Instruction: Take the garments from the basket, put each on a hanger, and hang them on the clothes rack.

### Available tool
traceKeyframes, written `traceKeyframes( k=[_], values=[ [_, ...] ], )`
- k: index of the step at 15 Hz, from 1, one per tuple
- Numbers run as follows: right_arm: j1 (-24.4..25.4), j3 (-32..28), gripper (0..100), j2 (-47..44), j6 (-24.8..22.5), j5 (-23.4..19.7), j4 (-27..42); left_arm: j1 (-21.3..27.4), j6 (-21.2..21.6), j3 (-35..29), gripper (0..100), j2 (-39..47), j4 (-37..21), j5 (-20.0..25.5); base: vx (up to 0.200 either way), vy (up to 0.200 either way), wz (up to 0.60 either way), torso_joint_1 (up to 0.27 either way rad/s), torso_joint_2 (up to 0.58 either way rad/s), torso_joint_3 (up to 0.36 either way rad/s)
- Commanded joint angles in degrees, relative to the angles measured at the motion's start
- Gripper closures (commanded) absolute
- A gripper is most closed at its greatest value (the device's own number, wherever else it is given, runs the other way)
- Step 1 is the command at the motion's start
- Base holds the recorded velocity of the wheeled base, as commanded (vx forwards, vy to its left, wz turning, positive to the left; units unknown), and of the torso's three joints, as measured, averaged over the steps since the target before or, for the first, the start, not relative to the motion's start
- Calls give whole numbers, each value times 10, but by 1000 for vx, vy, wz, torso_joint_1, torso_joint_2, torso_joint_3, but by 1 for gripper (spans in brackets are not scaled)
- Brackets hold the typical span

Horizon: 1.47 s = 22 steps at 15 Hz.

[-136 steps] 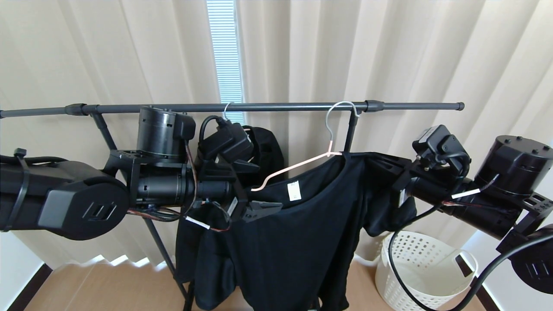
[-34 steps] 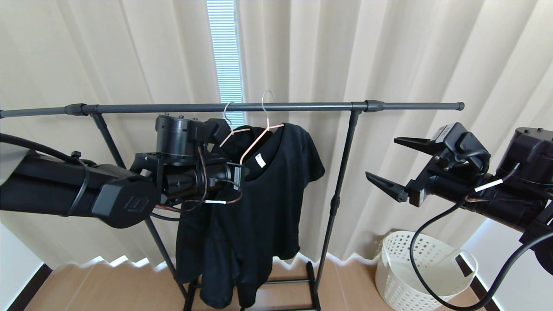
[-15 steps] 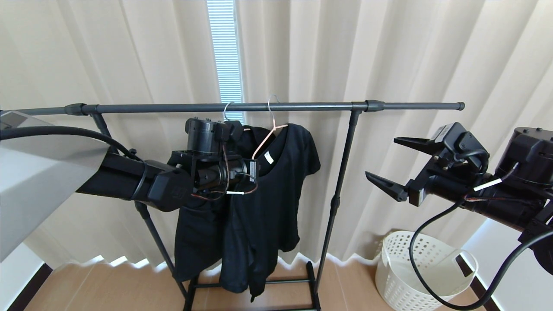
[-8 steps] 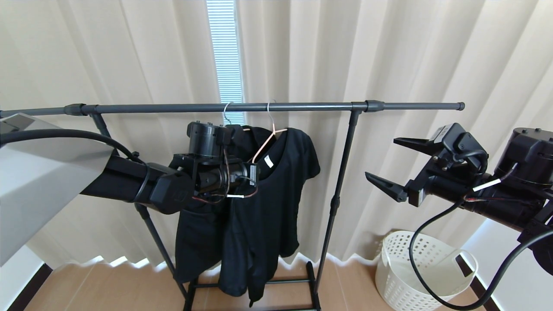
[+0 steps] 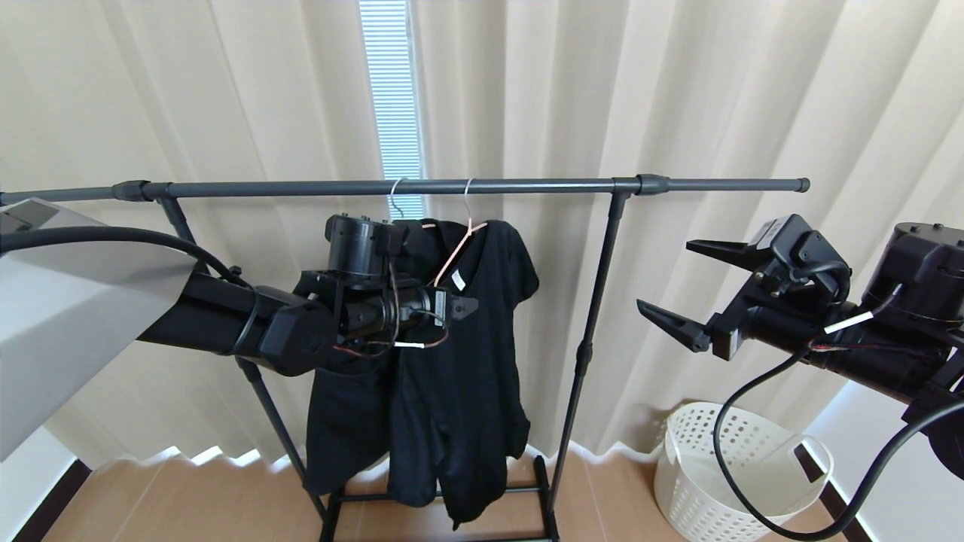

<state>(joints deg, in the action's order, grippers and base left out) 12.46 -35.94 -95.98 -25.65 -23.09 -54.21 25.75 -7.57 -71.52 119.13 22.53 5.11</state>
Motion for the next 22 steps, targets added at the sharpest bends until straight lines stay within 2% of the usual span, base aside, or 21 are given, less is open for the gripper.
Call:
traceKeyframes(
  k=[1, 8, 10, 12, 14, 16, 17, 20, 22],
  values=[
    [0, 0, 0, -1, 0, 0, 0, 0, 0, 4, 0, -13, -2, 0, 0, 0, 0, 0, 0, 0],
    [0, 1, 0, 4, 0, -5, -1, 2, 12, 62, 0, -89, -1, 0, 0, 0, 0, 0, 0, 0],
    [1, 10, 0, 17, 4, -20, -22, 3, 19, 105, 0, -136, 1, 0, 0, 0, 0, 0, 0, 0],
    [3, 44, 0, 86, 53, -29, -61, 2, 23, 173, 0, -220, 1, -11, 0, 0, 0, 0, 0, 0],
    [3, 61, 0, 130, 104, -27, -55, -1, 24, 231, 0, -297, 1, -12, 0, 0, 0, 0, 0, 0],
    [1, 121, 0, 182, 111, -3, -52, -6, 25, 313, 0, -381, 1, -13, 0, 0, 0, 0, 0, 0],
    [0, 141, 0, 200, 112, 5, -51, -6, 25, 334, 0, -403, 1, -13, 0, 0, 0, 0, 0, 0],
    [-2, 300, 0, 314, 111, 16, -50, -3, 25, 471, 0, -519, 19, -12, 0, 0, 0, 0, 0, 0],
    [-2, 359, 0, 354, 111, 22, -50, -5, 24, 532, 0, -554, 45, -12, 0, 0, 0, 0, 0, 0]
  ],
)
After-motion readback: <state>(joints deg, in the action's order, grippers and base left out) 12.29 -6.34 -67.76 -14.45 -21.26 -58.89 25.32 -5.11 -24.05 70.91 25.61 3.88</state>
